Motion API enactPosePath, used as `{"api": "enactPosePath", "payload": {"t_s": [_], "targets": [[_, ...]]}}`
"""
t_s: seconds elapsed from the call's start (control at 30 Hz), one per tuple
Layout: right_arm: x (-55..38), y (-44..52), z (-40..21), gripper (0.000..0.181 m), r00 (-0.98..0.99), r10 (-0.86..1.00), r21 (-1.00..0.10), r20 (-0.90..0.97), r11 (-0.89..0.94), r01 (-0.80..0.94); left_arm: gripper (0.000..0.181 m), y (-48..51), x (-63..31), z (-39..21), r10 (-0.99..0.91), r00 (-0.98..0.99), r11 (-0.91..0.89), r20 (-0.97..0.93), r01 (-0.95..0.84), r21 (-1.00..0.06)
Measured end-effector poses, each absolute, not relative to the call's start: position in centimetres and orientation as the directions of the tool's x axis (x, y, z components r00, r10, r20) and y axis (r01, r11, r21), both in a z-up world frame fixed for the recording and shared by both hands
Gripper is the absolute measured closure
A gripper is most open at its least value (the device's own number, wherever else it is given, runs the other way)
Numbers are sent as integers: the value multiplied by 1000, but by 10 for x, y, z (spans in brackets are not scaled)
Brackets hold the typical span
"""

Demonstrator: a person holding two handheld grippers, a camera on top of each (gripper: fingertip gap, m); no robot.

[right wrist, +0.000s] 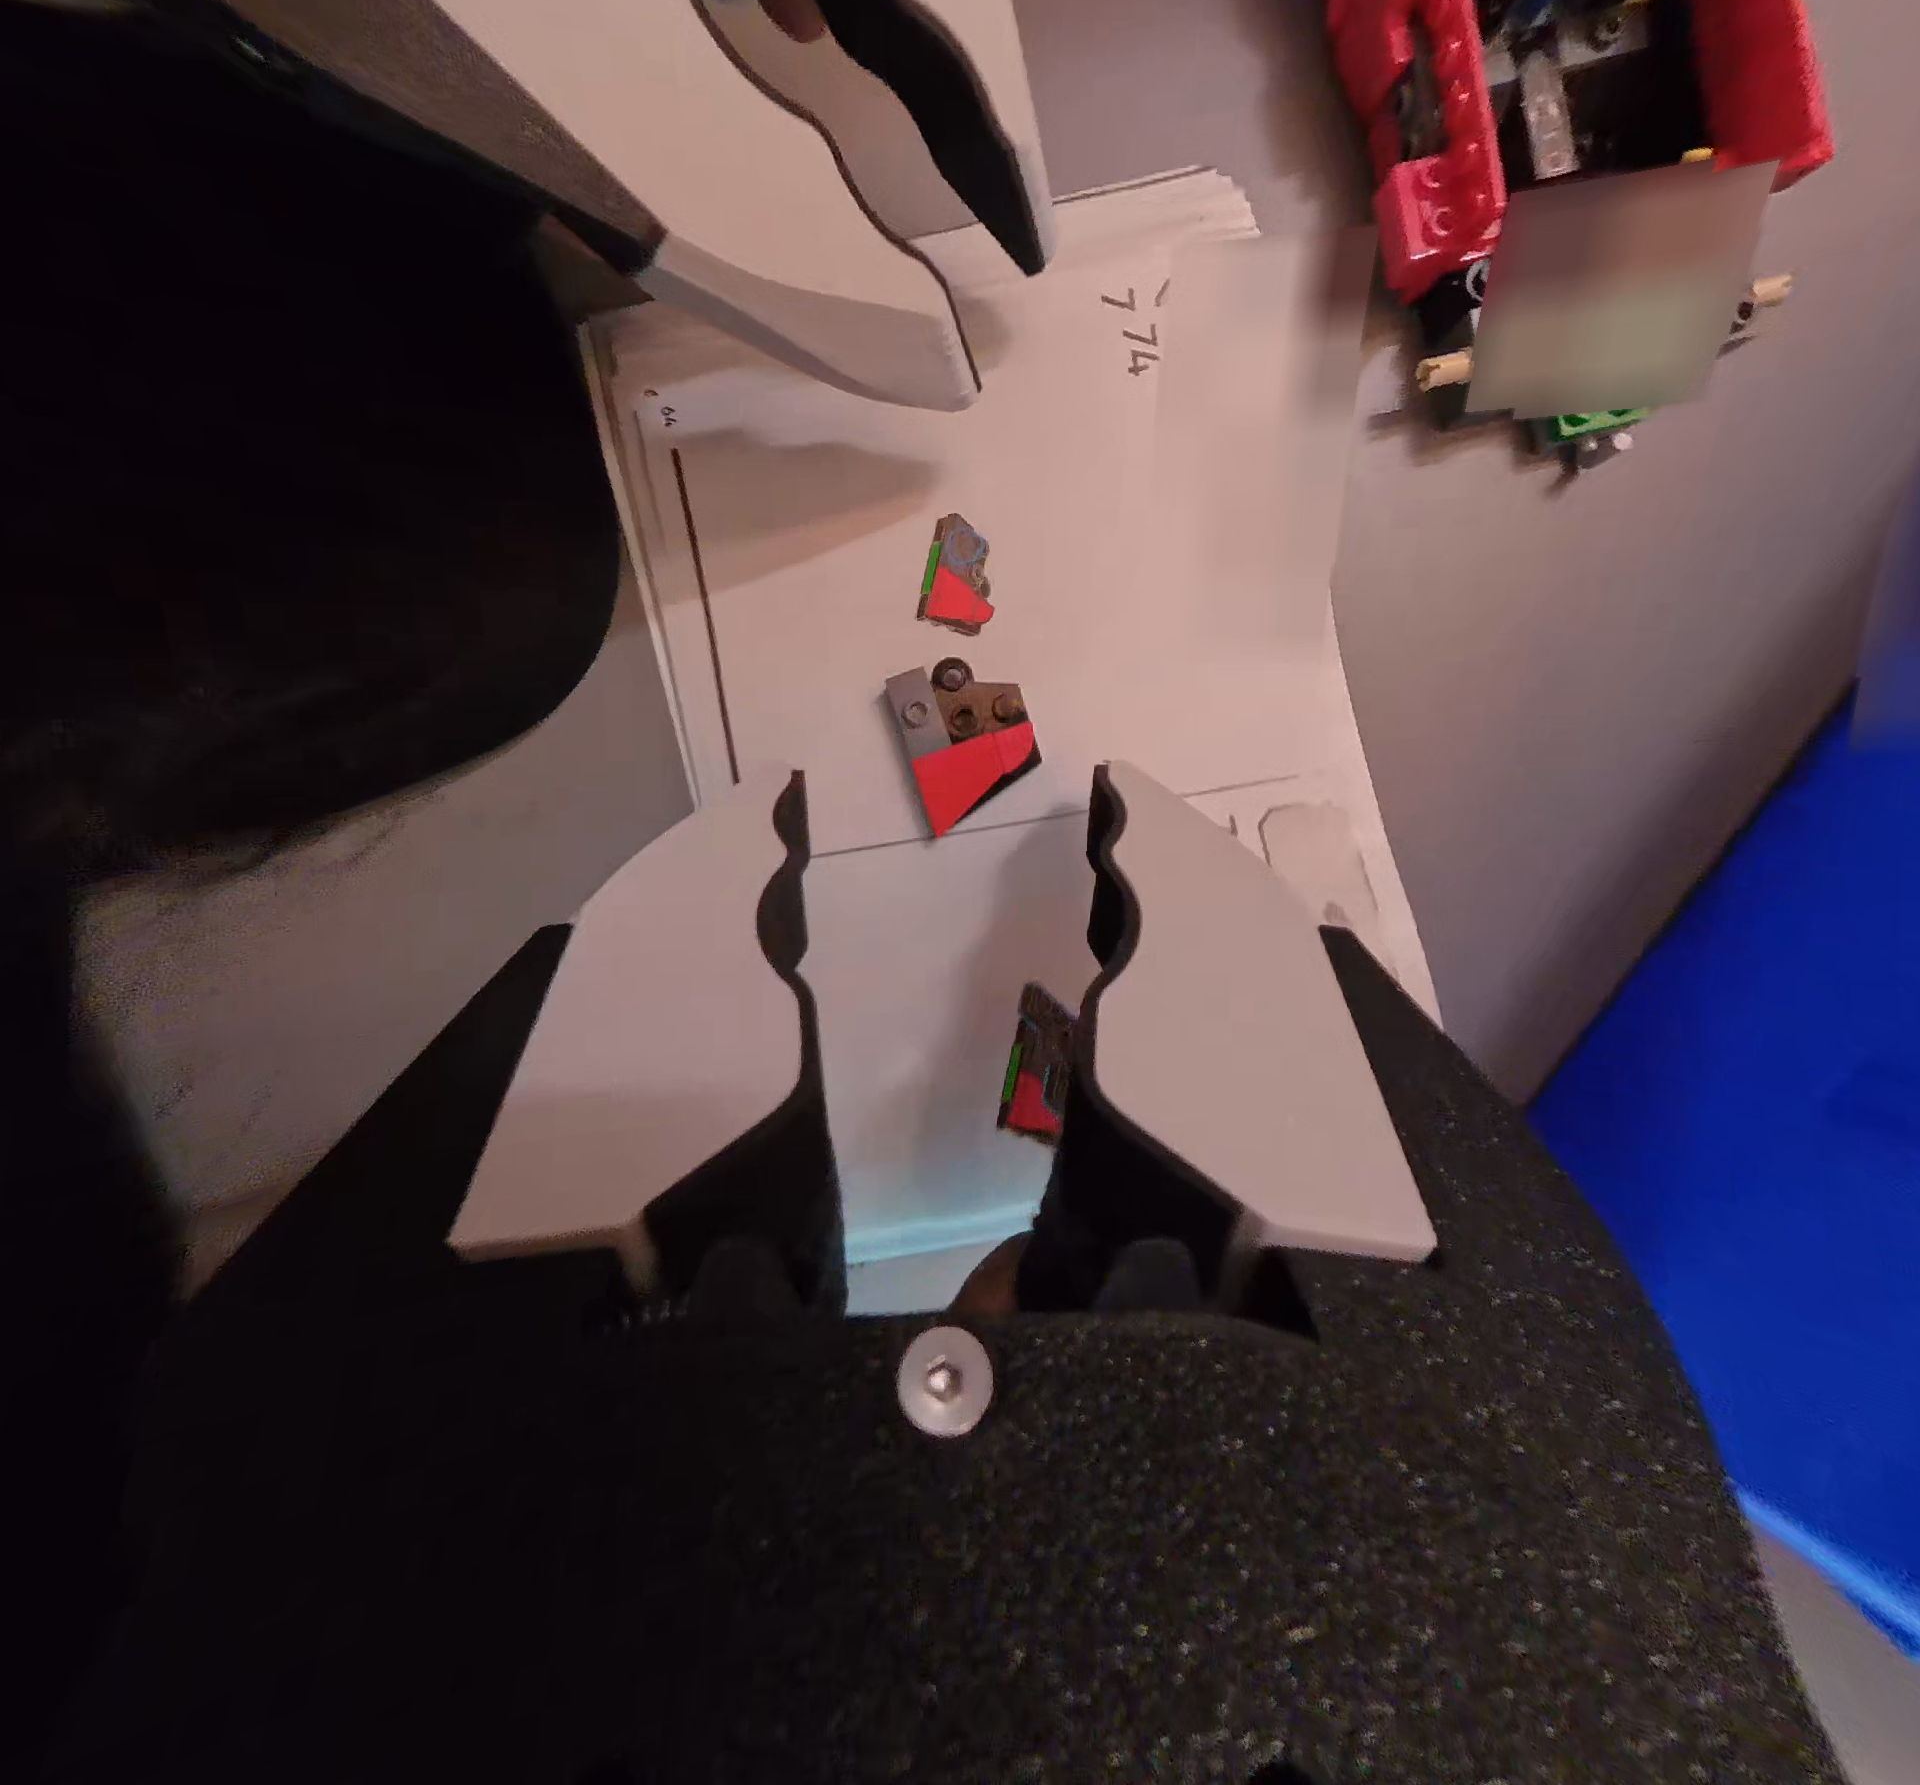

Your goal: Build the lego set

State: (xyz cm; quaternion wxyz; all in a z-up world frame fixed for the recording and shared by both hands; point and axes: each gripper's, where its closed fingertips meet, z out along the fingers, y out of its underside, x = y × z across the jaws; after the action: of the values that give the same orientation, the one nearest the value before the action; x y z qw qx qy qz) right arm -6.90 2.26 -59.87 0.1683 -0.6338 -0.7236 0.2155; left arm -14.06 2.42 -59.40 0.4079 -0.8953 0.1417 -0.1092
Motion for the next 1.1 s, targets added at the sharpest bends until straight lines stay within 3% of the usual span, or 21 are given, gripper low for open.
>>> {"api": "enactPosePath", "payload": {"t_s": [0.13, 0.27, 0.43, 0.6, 0.73, 0.8, 0.87, 0.97, 1.1], "targets": [[-44, 33, -590, 129, -39, 998, -549, -41, 10, 836, 159, 23, -140, -598, -350, 935, -643, 59, -194, -741], [-13, 45, -606, 127, 42, 997, -467, 61, -9, 884, 159, 24, -141, -597, -343, 938, -638, 51, -193, -745], [-4, 45, -610, 127, -17, 994, -478, 106, 66, 876, 159, 23, -137, -598, -378, 926, -625, 13, -245, -742], [22, 54, -611, 128, -95, 990, -386, 100, 127, 914, 159, 21, -134, -605, -418, 907, -630, -53, -332, -702], [38, 59, -610, 128, -148, 987, -379, 53, 158, 912, 160, 21, -134, -606, -415, 909, -639, -50, -330, -695], [37, 59, -599, 129, -149, 989, -424, 4, 137, 895, 160, 21, -135, -608, -411, 911, -647, -44, -326, -689], [26, 66, -572, 136, -124, 992, -551, -35, 84, 830, 160, 22, -136, -608, -407, 913, -651, -39, -319, -689], [8, 112, -530, 141, 30, 997, -706, 67, 26, 707, 160, 23, -137, -605, -393, 919, -648, -28, -298, -701], [-8, 151, -545, 121, 141, 977, -675, 157, 3, 737, 160, 23, -138, -602, -384, 923, -639, -18, -280, -717]]}}
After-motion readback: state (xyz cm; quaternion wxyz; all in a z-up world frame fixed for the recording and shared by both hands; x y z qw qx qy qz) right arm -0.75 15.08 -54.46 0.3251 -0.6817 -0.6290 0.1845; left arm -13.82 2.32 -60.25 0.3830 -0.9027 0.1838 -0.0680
